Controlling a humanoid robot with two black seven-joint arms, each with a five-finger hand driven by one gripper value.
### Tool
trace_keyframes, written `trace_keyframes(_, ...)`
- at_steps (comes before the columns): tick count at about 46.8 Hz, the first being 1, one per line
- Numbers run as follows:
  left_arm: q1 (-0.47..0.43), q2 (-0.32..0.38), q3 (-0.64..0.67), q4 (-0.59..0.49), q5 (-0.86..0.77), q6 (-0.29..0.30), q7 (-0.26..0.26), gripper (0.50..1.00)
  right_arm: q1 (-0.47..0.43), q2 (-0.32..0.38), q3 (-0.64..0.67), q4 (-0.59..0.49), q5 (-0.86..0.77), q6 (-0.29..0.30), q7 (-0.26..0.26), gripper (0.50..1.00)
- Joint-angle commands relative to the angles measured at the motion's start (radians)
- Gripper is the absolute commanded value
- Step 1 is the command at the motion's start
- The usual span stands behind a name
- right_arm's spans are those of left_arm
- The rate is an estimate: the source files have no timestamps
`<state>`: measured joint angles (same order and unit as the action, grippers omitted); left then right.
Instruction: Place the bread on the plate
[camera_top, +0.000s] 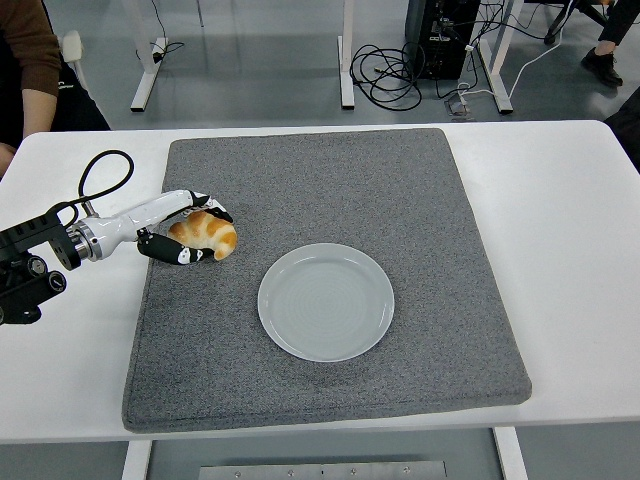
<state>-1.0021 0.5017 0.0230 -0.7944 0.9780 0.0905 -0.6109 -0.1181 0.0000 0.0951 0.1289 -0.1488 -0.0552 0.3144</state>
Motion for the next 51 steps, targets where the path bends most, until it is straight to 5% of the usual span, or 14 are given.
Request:
trace_keyframes(1,-0.012,0.012,0.002,0.0,0.001,0.0,0.0,0.5,0.0,0.0,0.0,0.0,0.0,0.0,0.0,1.0)
trace_keyframes(26,-0.185,0.095,0.003,0.0,0.014,-0.032,0.0,0.5,0.0,0.0,0.0,0.0,0.0,0.0,0.0,1.0)
trace_keyframes(51,-0.474,-0.045,0.106,-0.003,0.004,-0.064,0.0,0.5,0.0,0.0,0.0,0.0,0.0,0.0,0.0,1.0)
